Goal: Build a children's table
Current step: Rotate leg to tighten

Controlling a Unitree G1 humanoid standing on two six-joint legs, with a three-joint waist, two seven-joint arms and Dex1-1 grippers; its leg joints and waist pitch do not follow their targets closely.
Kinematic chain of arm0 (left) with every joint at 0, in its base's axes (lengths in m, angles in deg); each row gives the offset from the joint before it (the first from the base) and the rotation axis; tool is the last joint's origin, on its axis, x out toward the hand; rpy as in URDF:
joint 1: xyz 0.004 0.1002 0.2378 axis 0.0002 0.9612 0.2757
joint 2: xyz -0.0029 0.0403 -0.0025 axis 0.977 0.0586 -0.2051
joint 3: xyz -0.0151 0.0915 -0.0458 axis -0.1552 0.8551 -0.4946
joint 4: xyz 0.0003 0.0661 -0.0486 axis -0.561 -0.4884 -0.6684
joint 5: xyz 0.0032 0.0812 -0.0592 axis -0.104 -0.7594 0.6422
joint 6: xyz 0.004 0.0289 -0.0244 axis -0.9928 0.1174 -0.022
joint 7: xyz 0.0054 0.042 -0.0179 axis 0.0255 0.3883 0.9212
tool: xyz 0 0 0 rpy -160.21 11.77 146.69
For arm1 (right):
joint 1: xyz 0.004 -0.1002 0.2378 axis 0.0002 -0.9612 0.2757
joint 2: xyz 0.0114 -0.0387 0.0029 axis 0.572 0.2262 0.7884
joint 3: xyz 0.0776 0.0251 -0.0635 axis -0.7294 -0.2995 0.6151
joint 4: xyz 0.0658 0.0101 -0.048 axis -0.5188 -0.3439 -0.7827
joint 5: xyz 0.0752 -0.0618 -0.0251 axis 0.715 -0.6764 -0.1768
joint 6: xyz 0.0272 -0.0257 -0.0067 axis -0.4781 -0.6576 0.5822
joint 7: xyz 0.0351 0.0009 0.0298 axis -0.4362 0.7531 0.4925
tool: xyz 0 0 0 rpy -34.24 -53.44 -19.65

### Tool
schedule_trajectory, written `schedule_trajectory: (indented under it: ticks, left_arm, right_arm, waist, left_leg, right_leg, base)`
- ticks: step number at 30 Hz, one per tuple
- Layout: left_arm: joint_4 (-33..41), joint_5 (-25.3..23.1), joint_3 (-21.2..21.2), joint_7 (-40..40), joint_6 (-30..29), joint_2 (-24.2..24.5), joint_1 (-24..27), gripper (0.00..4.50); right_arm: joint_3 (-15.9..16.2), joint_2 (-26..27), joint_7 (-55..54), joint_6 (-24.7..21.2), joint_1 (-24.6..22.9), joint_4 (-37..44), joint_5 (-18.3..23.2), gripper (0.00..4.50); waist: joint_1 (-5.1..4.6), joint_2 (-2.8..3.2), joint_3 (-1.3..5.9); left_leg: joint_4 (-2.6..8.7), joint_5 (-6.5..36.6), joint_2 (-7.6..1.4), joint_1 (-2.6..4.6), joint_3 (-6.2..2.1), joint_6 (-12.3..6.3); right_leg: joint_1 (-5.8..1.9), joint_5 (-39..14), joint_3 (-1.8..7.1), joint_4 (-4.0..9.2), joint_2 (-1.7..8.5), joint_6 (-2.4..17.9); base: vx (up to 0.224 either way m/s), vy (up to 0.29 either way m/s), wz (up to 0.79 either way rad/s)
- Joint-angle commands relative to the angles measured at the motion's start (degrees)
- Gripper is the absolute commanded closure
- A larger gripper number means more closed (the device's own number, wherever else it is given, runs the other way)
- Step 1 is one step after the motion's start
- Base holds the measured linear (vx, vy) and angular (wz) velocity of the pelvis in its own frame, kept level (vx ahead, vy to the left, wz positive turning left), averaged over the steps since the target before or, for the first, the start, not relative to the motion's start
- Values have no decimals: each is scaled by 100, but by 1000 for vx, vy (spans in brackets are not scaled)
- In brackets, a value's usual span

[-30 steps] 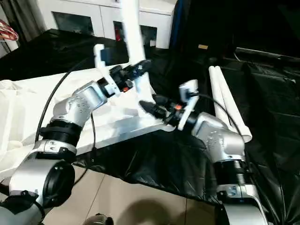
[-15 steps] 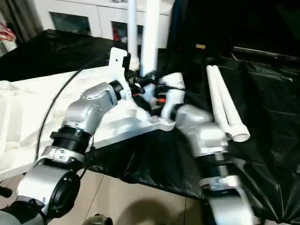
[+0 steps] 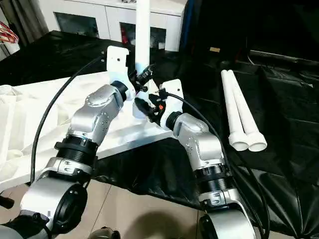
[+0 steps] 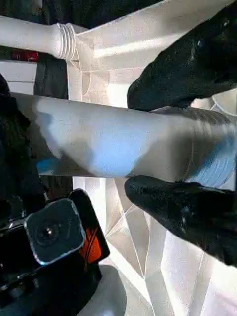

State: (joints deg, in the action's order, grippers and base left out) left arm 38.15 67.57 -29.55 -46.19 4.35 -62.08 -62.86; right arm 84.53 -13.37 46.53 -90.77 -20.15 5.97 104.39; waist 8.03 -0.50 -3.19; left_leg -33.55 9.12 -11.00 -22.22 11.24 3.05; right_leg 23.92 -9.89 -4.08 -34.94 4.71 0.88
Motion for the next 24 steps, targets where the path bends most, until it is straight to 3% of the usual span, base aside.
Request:
schedule_trajectory:
  ticks: [1, 5, 7, 11, 13, 19, 21, 24]
  left_arm:
    - [232, -28, 143, -25, -40, -86, -13, 257]
    - [281, -2, 174, 23, -61, -114, 22, 257]
    - [327, 12, 194, 62, -90, -132, 54, 257]
    - [375, 20, 223, 103, -109, -146, 88, 257]
    - [399, 37, 252, 173, -136, -150, 103, 257]
    - [515, 33, 303, 252, -213, -168, 156, 257]
    - [519, 37, 310, 257, -220, -159, 160, 257]
    - [523, 49, 312, 261, -229, -146, 160, 257]
  right_arm:
    - [78, 67, -36, 53, -20, -67, 7, 251]
    - [76, 55, -26, 119, 3, -93, -34, 261]
    - [110, 11, 60, 167, 6, -82, -67, 208]
    - [86, -17, 97, 109, 8, -72, -53, 189]
    - [77, -44, -67, 203, 66, -198, -197, 152]
    - [-23, -111, -141, 316, 184, -421, -244, 149]
    - [-44, -122, -105, 309, 181, -412, -216, 183]
    - [-81, -124, -98, 323, 187, -423, -194, 183]
  waist:
    - [-26, -28, 431]
    - [-28, -30, 433]
    - [-34, -33, 432]
    - [-27, -36, 426]
    - [-25, -38, 427]
    - [-31, -46, 434]
    - [-37, -51, 431]
    - [-37, -56, 433]
  left_leg:
    - [357, 1058, -197, 113, -126, -99]
    - [359, 1078, -201, 117, -126, -84]
    - [356, 1062, -199, 112, -124, -89]
    - [356, 1072, -199, 111, -122, -117]
    - [355, 1066, -199, 116, -121, -104]
    - [345, 986, -195, 104, -118, -128]
    - [346, 983, -195, 100, -118, -155]
    - [342, 987, -195, 110, -115, -168]
  right_leg:
    - [-342, -941, 254, 414, 376, 853]
    - [-339, -936, 255, 413, 378, 844]
    - [-343, -896, 255, 407, 371, 849]
    - [-340, -964, 256, 418, 378, 850]
    - [-333, -995, 257, 420, 376, 842]
    - [-351, -829, 258, 396, 375, 902]
    - [-353, -833, 256, 397, 373, 899]
    - [-347, -894, 257, 404, 372, 887]
  base:
    - [0, 0, 0]
    - [0, 0, 0]
    - [0, 0, 0]
    - [0, 0, 0]
    - [0, 0, 0]
    - [0, 0, 0]
    - [0, 0, 0]
    - [0, 0, 0]
